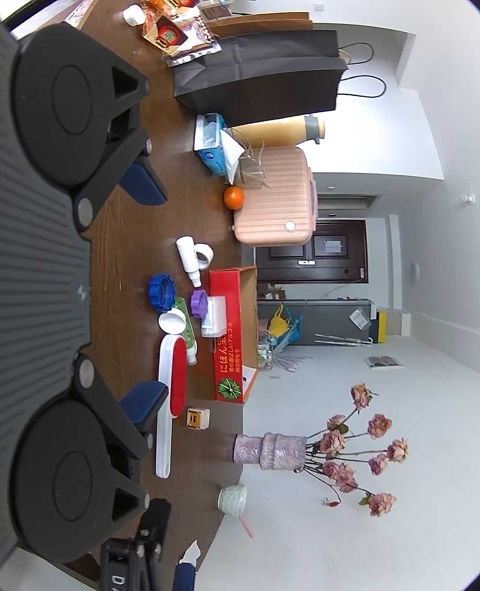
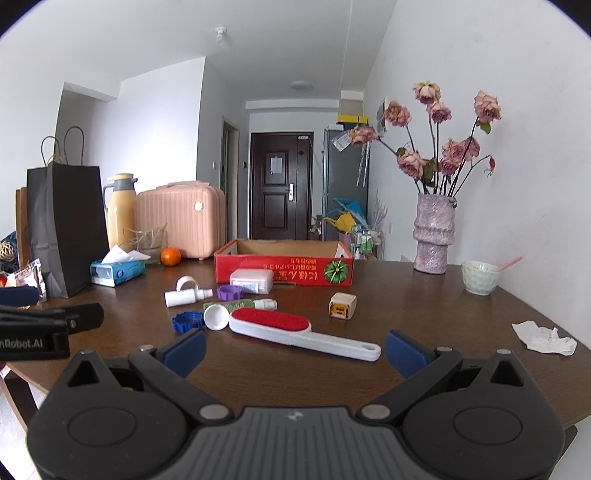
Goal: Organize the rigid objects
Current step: 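Reach the right tool to the red lint roller handle and close on it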
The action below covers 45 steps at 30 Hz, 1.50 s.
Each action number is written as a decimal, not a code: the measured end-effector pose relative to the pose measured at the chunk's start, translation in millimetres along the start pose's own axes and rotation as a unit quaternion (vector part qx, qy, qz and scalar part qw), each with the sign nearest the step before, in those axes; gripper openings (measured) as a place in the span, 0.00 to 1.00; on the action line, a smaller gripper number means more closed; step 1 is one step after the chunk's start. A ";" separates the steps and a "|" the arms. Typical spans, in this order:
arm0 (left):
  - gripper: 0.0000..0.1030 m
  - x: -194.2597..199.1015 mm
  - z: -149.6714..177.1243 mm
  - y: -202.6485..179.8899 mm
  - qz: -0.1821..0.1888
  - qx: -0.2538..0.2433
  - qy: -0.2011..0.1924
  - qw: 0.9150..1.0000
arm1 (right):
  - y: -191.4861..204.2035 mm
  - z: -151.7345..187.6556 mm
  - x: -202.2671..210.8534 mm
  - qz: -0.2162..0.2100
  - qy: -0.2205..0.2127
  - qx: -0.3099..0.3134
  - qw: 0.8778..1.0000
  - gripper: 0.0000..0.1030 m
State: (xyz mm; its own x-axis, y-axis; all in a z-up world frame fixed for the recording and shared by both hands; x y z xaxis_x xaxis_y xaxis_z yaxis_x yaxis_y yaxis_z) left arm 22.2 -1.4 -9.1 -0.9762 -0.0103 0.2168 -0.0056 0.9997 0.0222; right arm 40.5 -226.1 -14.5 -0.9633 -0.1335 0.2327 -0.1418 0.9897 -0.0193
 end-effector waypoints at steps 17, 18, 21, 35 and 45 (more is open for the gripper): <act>1.00 -45.2 -2.3 10.3 -0.006 0.005 0.032 0.999 | 5.4 1.1 -41.3 -0.021 0.035 0.012 0.999 1.00; 1.00 -47.9 -2.7 10.2 -0.006 0.005 0.034 0.999 | 5.8 1.0 -44.3 -0.022 0.038 0.013 0.999 1.00; 1.00 -56.2 -2.9 10.0 -0.004 0.003 0.040 0.999 | 6.9 0.7 -53.7 -0.026 0.044 0.013 0.999 1.00; 1.00 -102.1 -0.9 16.8 -0.004 0.003 0.073 0.997 | 6.7 0.7 -99.5 -0.026 0.076 0.010 0.997 1.00; 1.00 -132.0 -4.8 18.4 -0.004 -0.002 0.088 0.996 | 6.6 -2.4 -130.7 -0.027 0.092 0.015 0.995 1.00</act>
Point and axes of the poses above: each gripper's, at about its wrist camera, not at the fingertips, and x roughly against the way its jaws point, y to its left, z to its underside, the point moved 1 cm from there along -x, roughly the way its jaws point, and after that the axes turned 4 degrees about -y, right-handed, at the moved point
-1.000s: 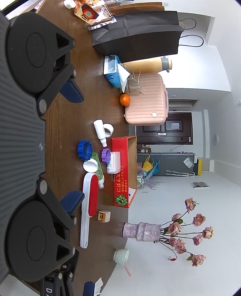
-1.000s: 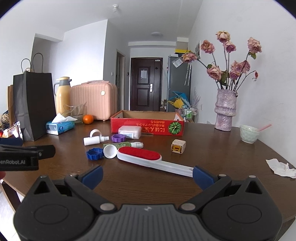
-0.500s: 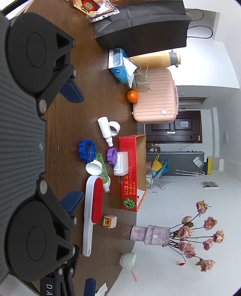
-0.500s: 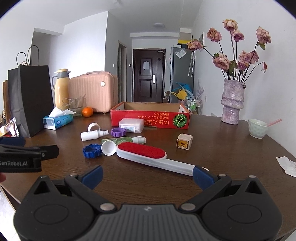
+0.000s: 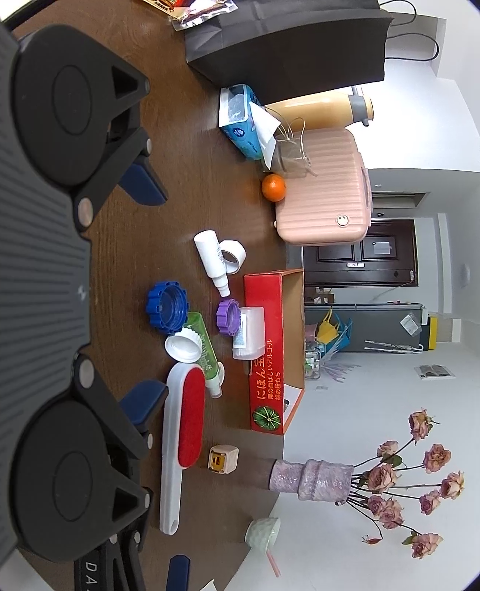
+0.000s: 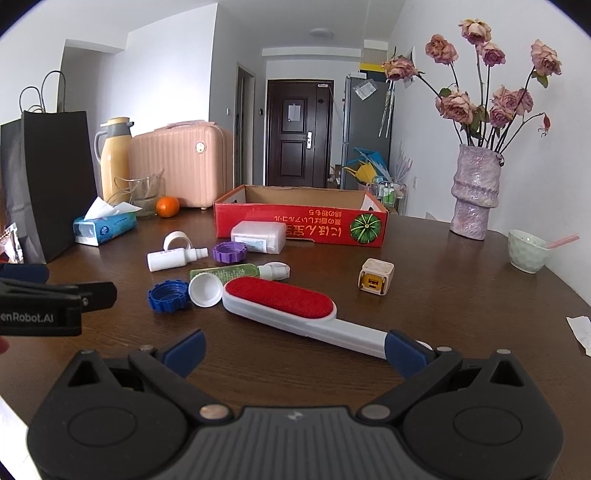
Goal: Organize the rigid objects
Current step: 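Reach the right tool to the red lint roller handle and close on it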
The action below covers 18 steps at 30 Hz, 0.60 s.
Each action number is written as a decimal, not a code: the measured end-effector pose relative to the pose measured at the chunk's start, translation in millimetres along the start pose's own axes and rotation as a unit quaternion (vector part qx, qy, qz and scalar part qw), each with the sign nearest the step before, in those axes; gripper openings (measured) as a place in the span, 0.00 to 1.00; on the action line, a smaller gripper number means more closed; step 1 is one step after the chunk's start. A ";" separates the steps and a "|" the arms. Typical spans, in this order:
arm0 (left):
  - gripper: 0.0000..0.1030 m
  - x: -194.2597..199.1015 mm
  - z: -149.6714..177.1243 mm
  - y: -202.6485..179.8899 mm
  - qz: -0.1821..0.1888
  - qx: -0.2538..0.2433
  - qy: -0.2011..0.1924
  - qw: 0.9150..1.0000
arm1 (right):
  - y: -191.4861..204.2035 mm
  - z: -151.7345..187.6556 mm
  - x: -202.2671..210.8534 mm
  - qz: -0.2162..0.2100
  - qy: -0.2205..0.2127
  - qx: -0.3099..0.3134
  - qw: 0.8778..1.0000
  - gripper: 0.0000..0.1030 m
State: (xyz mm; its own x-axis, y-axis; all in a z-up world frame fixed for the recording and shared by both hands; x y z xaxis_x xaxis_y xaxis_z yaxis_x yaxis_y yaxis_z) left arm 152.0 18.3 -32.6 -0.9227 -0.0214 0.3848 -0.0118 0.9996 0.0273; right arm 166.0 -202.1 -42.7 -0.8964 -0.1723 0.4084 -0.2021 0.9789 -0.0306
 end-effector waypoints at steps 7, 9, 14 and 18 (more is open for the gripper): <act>1.00 -21.1 -5.1 1.7 0.000 0.000 0.014 1.000 | -5.2 -5.7 -25.6 0.003 0.014 0.004 1.000 1.00; 1.00 -26.7 -6.2 1.1 0.000 -0.002 0.017 1.000 | -7.4 -6.9 -33.1 0.003 0.018 0.003 1.000 1.00; 1.00 -43.1 -9.6 3.0 0.000 -0.002 0.027 1.000 | -11.5 -9.1 -50.9 0.003 0.030 0.008 1.000 1.00; 1.00 -56.2 -12.2 3.0 0.000 0.000 0.034 0.999 | -14.2 -11.3 -67.1 -0.003 0.041 0.016 0.999 1.00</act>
Point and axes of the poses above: each gripper's, at about its wrist camera, not at the fingertips, and x roughly against the way its jaws point, y to its left, z to its underside, the point moved 1 cm from there along -x, roughly the way its jaws point, and after that the axes turned 4 degrees about -y, right-handed, at the moved point
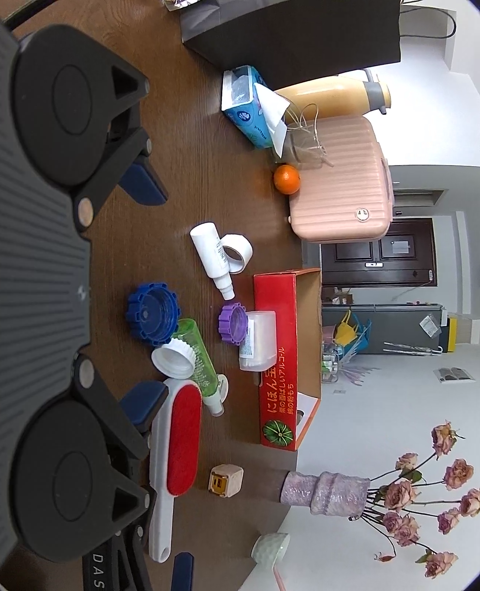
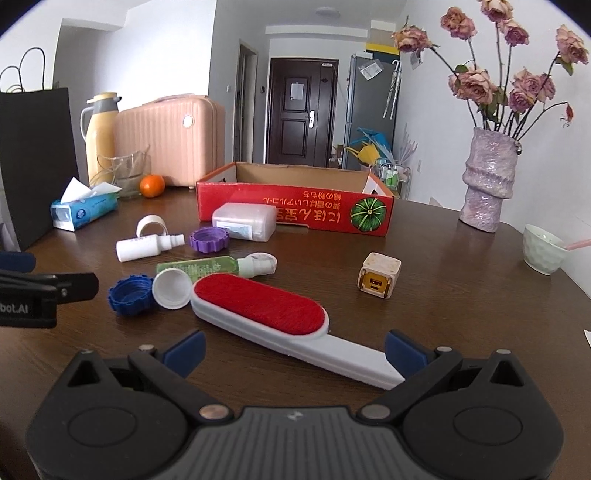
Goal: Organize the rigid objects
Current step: 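Reach the right tool to the red lint roller handle and close on it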
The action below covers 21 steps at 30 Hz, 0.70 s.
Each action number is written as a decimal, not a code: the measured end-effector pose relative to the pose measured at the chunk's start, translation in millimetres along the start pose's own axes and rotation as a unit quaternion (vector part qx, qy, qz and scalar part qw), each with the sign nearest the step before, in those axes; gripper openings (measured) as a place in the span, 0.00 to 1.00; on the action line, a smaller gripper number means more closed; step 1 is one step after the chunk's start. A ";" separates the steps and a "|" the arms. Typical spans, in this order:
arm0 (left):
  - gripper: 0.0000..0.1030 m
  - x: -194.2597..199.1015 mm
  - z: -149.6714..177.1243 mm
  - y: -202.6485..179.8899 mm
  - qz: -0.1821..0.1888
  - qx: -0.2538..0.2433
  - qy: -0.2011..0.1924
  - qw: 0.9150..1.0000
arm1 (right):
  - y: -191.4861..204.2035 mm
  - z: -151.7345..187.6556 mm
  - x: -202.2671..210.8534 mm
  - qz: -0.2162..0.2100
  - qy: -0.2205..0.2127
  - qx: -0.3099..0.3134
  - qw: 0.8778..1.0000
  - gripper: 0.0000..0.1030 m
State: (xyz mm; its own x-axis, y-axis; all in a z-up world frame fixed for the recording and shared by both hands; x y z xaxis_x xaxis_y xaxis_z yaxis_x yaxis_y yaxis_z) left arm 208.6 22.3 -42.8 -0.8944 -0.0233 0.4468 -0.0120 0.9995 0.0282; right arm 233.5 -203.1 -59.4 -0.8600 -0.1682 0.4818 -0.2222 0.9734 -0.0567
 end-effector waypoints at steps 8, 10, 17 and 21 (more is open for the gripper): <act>1.00 -22.8 -10.0 -2.3 0.000 0.000 0.008 1.000 | -5.2 -9.1 -38.6 -0.030 0.034 0.030 0.999 1.00; 1.00 -28.2 -10.5 -2.9 0.000 0.000 0.012 1.000 | -6.0 -10.8 -50.7 -0.045 0.049 0.043 0.997 1.00; 1.00 -42.4 -8.8 -0.8 0.000 0.004 0.027 1.000 | -13.8 -14.7 -90.2 -0.097 0.095 0.046 0.990 1.00; 1.00 -46.2 -7.8 -0.9 0.004 0.004 0.031 0.999 | -14.9 -14.3 -99.9 -0.113 0.095 0.033 0.988 1.00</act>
Point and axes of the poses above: each gripper's, at about its wrist camera, not at the fingertips, and x roughly against the way its jaws point, y to its left, z to its underside, the point moved 1 cm from there along -x, roughly the way its jaws point, and after that the axes turned 4 degrees about -y, right-handed, at the moved point
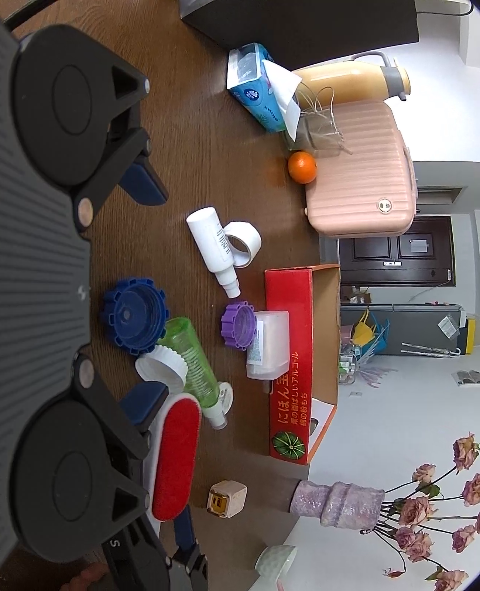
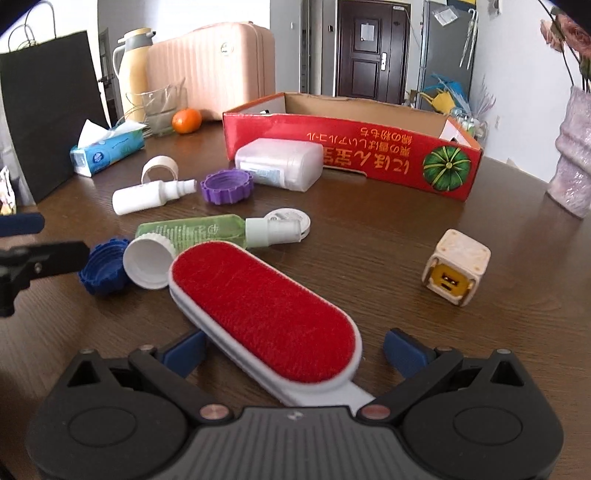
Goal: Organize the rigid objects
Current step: 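Reach the right tool to the red lint roller handle and close on it, then grasp the blue bottle cap with the left tool while the right tool holds the lint roller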
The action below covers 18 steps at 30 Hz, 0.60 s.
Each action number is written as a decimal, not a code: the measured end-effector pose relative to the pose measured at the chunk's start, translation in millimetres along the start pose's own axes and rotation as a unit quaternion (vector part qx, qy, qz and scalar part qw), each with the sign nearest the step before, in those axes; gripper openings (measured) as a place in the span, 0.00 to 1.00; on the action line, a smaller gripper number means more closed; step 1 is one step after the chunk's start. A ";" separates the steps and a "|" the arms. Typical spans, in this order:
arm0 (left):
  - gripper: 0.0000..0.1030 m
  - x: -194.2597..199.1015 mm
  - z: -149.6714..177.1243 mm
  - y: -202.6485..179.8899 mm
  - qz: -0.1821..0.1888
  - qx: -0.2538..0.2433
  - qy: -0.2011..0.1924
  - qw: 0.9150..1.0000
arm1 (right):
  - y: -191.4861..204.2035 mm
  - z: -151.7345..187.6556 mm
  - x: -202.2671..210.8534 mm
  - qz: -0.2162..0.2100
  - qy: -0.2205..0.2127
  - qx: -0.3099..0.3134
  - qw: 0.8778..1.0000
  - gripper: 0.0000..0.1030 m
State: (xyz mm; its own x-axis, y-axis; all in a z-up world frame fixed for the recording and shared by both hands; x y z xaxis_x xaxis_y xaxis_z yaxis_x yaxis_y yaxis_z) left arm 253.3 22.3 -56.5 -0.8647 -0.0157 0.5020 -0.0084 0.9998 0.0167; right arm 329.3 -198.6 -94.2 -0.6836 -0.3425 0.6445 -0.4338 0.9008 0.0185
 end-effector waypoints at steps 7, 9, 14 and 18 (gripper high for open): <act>1.00 -5.4 2.5 1.1 0.002 0.006 0.007 1.000 | 4.0 3.6 4.6 -0.017 -0.028 0.008 0.999 0.78; 1.00 -4.5 2.9 1.8 0.003 0.008 0.005 1.000 | 5.0 4.7 7.1 -0.015 -0.030 0.012 0.999 0.73; 1.00 -4.1 3.8 0.3 0.004 0.005 0.007 1.000 | 10.4 7.4 13.0 -0.010 -0.037 0.019 0.999 0.57; 1.00 -2.8 4.1 -0.6 0.004 0.004 0.006 1.000 | 15.7 10.0 17.0 -0.004 -0.043 0.023 0.999 0.54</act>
State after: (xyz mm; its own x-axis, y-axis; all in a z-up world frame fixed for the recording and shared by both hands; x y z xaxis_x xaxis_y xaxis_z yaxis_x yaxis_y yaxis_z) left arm 253.7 21.8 -61.5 -0.8583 -0.0079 0.5130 -0.0061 1.0000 0.0051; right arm 305.0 -193.0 -90.6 -0.7270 -0.3723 0.5770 -0.4646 0.8854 -0.0141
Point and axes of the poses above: each gripper's, at about its wrist camera, not at the fingertips, and x roughly against the way its jaws point, y to its left, z to its underside, the point moved 1 cm from there along -x, roughly the way its jaws point, and after that the axes turned 4 degrees about -y, right-handed, at the moved point
